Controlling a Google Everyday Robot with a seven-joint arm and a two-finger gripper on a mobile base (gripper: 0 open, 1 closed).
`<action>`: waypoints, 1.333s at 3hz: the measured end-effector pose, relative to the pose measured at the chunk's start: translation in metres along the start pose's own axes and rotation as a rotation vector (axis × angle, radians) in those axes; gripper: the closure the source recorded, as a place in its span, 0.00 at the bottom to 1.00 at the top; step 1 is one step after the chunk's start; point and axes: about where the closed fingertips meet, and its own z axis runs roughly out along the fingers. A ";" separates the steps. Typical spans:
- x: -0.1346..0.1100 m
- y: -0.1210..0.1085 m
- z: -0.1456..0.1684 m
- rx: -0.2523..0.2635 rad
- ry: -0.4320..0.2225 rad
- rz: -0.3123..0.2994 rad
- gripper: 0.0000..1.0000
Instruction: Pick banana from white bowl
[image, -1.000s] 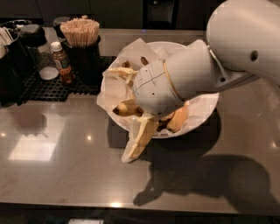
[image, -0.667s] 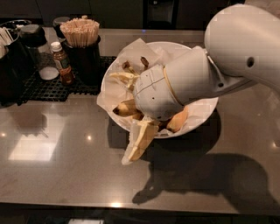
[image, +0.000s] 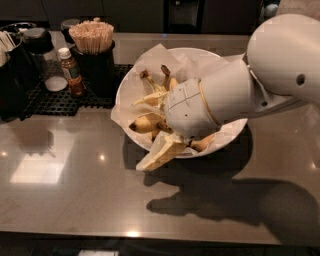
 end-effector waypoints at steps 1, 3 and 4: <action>-0.001 -0.007 -0.020 0.065 0.024 0.005 0.54; -0.016 -0.022 -0.050 0.146 0.022 -0.025 0.99; -0.028 -0.028 -0.051 0.166 -0.030 -0.053 1.00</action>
Offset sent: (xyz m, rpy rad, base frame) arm 0.0138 -0.0426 0.0572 0.0477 -0.1281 -0.1321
